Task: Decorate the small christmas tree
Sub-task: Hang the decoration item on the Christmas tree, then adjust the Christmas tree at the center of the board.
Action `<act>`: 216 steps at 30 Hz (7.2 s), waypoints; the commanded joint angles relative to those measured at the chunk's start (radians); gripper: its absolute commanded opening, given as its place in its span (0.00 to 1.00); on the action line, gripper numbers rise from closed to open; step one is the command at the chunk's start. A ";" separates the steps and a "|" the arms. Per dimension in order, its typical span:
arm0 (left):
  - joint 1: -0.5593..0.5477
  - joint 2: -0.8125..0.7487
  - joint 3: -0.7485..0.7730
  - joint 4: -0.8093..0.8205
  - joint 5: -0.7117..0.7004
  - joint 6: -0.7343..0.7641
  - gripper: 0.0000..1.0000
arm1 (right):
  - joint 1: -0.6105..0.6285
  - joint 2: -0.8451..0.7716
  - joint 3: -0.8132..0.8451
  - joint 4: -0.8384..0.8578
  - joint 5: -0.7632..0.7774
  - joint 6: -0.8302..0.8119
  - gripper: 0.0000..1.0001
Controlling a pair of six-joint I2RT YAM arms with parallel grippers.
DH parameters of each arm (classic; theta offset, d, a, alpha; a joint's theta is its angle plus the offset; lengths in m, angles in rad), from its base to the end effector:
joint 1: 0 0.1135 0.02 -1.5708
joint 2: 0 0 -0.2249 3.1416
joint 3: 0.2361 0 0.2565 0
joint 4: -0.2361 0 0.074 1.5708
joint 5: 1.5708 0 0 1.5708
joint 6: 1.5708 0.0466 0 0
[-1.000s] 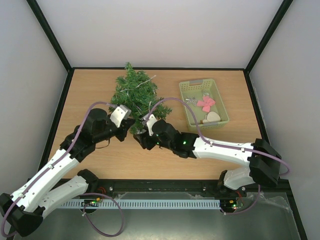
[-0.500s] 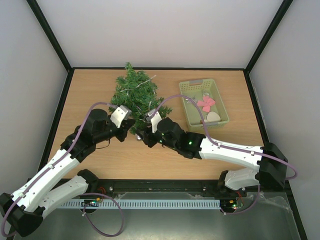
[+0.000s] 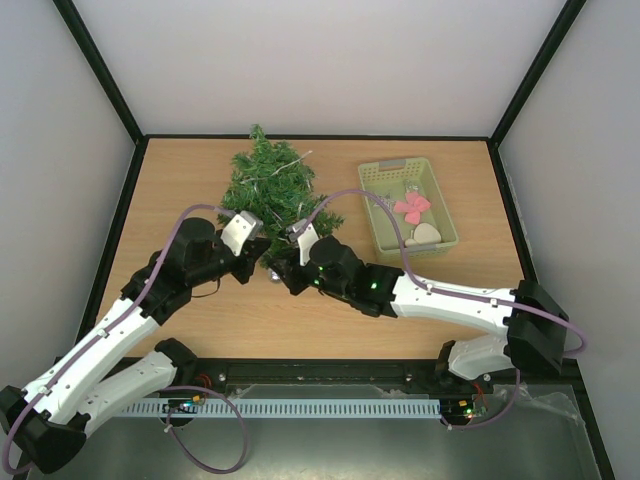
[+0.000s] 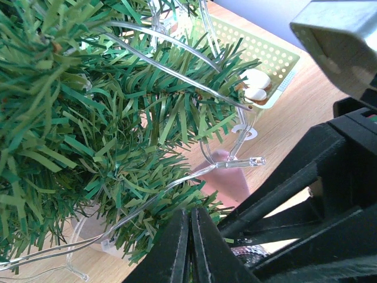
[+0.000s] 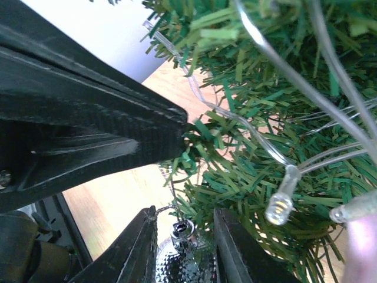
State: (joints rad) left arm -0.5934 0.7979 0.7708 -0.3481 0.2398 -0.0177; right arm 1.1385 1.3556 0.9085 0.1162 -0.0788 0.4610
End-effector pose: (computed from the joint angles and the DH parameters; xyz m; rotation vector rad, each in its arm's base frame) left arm 0.1802 -0.1349 0.2840 0.7186 1.8542 -0.6337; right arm 0.1377 0.3073 0.2404 -0.7447 1.9379 1.1194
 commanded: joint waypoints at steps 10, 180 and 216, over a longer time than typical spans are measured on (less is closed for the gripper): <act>0.001 -0.009 0.007 0.016 0.018 0.008 0.05 | 0.003 0.023 -0.014 0.123 0.118 0.006 0.16; 0.154 0.675 -0.494 1.163 0.202 -1.206 0.26 | -0.071 -0.819 -0.303 -0.318 0.422 0.210 0.98; 0.391 0.912 -0.284 1.104 0.477 -1.054 0.35 | -0.070 -0.722 -0.280 -0.262 0.367 0.251 0.98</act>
State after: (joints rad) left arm -0.1829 1.6646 0.4664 0.6994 0.6472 -1.0809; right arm 1.0706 0.6296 0.6086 -0.1818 0.2863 0.7082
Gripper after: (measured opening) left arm 0.362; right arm 0.984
